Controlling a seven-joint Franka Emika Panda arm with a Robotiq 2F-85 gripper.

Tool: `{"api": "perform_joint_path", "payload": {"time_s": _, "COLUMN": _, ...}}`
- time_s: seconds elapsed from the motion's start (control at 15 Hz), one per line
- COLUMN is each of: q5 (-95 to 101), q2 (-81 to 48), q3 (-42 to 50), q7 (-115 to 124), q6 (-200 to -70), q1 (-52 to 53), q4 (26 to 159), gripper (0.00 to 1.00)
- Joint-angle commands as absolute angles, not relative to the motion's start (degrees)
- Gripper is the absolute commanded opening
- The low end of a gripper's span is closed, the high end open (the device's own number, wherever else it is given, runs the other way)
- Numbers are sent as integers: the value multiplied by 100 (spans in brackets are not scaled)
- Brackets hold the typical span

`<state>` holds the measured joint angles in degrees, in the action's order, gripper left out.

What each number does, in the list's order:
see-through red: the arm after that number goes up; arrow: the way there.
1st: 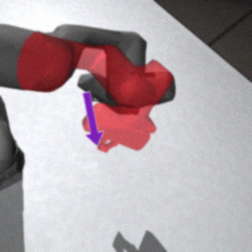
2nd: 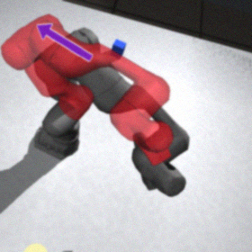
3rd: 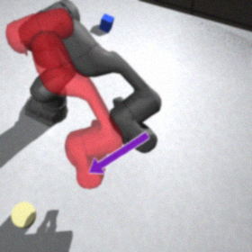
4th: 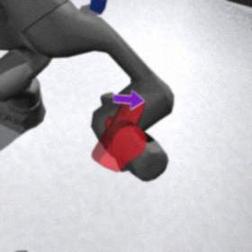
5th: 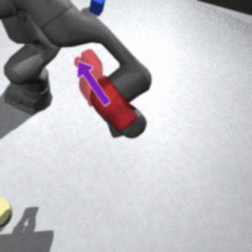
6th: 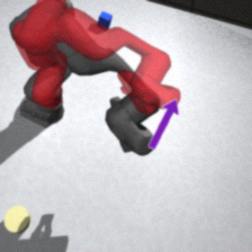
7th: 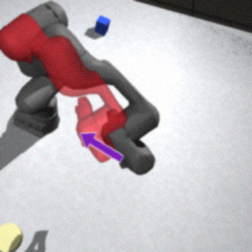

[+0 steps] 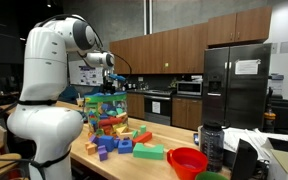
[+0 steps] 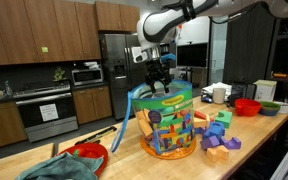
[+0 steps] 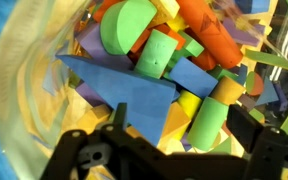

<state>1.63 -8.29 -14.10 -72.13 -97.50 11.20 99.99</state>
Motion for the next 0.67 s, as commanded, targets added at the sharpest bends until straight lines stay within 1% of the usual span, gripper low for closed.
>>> {"api": "perform_joint_path", "payload": {"time_s": 0.0, "q5": 114, "q2": -598, "q3": -1415, "q7": -7209, "q6": -10020, "q1": 1143, "q4": 10485, "gripper": 100}}
{"api": "perform_joint_path", "payload": {"time_s": 0.27, "q5": 82, "q2": -598, "q3": -1460, "q7": -7209, "q6": -10210, "q1": 1172, "q4": 10690, "gripper": 100}}
{"api": "perform_joint_path", "payload": {"time_s": 0.6, "q5": -117, "q2": -660, "q3": -1571, "q7": -7189, "q6": -11080, "q1": 1248, "q4": 10973, "gripper": 100}}
